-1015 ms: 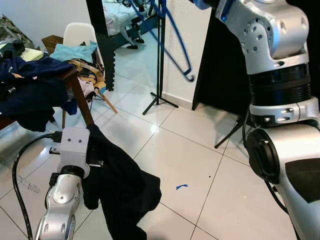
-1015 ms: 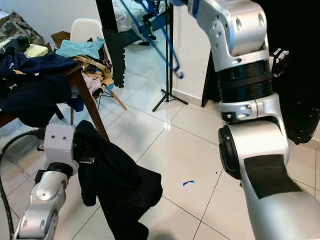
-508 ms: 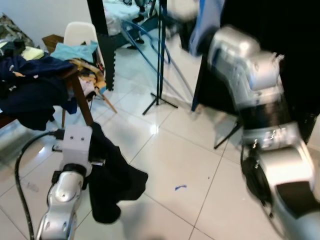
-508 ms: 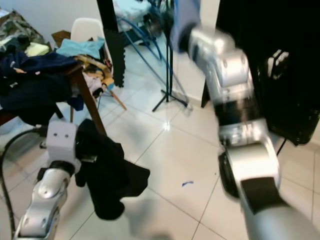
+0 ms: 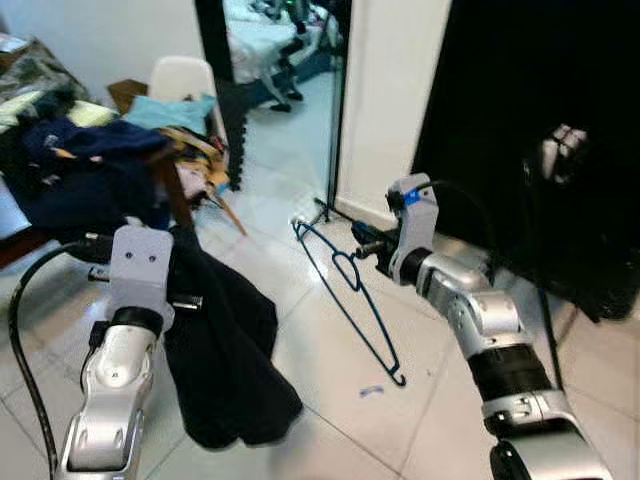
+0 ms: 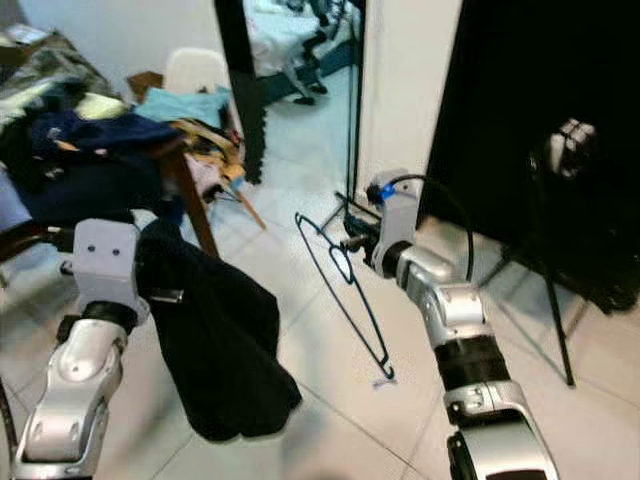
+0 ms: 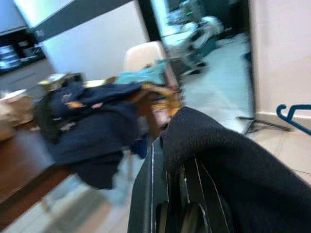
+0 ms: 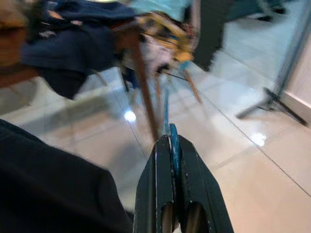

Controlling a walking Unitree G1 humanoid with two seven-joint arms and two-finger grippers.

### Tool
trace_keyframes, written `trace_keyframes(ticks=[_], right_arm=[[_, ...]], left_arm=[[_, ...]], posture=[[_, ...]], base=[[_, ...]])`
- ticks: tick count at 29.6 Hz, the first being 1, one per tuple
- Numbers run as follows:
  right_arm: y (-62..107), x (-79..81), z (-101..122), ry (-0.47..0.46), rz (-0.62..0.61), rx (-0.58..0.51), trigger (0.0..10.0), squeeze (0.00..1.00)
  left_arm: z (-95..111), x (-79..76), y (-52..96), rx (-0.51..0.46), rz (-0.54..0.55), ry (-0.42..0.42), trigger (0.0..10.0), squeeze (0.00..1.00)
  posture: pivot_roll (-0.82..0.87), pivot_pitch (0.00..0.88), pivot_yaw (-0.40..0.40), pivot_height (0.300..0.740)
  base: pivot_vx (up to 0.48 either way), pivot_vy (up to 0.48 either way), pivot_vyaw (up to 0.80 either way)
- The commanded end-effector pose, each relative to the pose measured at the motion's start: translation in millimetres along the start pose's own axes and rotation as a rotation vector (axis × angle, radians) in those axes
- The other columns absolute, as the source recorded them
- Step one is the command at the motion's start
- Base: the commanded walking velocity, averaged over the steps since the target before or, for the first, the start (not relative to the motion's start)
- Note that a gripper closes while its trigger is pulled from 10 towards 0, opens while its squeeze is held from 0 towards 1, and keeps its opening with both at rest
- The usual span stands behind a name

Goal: Hang hanger

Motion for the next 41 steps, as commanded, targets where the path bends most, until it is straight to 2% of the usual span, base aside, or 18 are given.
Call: trace_keyframes(ticks=[1, 2, 4, 11, 15, 24, 31, 41], right_arm=[[3.4, -3.8, -2, -0.003, -0.012, -0.007, 10.0, 0.00], [3.4, -3.8, -2, -0.003, -0.012, -0.007, 10.0, 0.00], [2.3, 0.1, -8, -0.003, -0.031, -0.002, 10.0, 0.00], [3.1, 5.3, -13, -0.014, -0.036, -0.010, 10.0, 0.00], [4.2, 9.4, -18, -0.024, -0.031, -0.015, 10.0, 0.00], [3.1, 13.9, -15, -0.043, -0.027, -0.043, 10.0, 0.00], [5.3, 14.0, -17, -0.056, -0.024, -0.051, 10.0, 0.00], [5.2, 15.9, -18, -0.063, -0.012, -0.057, 10.0, 0.00]], left_arm=[[15, -5.2, -3.9, -0.048, -0.021, -0.004, 10.0, 0.00], [15, -5.2, -3.9, -0.048, -0.021, -0.004, 10.0, 0.00], [27, -4.7, -10.0, -0.084, -0.030, -0.005, 10.0, 0.00], [29, -8.2, -13.3, -0.084, -0.053, 0.004, 10.0, 0.00], [33, -21.5, -13.5, -0.090, -0.100, 0.021, 10.0, 0.00], [36, -32.7, -17.3, -0.090, -0.159, 0.029, 10.0, 0.00], [48, -49.9, -18.5, -0.117, -0.241, 0.042, 10.0, 0.00], [52, -44.4, -22.4, -0.124, -0.230, 0.038, 10.0, 0.00]], posture=[[0.00, 0.063, -0.013, 0.740], [0.00, 0.063, -0.013, 0.740], [0.00, 0.053, -0.005, 0.740], [0.00, 0.048, 0.000, 0.740], [0.01, 0.037, 0.000, 0.740], [0.00, 0.038, 0.009, 0.740], [-0.01, 0.038, 0.011, 0.740], [0.00, 0.039, 0.010, 0.740]], base=[[0.307, 0.000, 0.69], [0.307, 0.000, 0.69], [0.306, 0.000, 0.00], [0.312, 0.000, 0.00], [0.331, 0.000, 0.00], [0.343, 0.000, 0.00], [0.376, 0.000, 0.00], [0.480, 0.000, 0.00]])
Point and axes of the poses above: a point about 5 cm out from each wrist's last joint towards the gripper, its own y axis pointing back from the gripper into the wrist, its own z axis along the axis of the wrist's last joint, x = y × z, the point moved 5 cm from there along -y, pointing out of the wrist towards the gripper, and after that the axes turned 9 degrees about y, right-handed, at the moved point
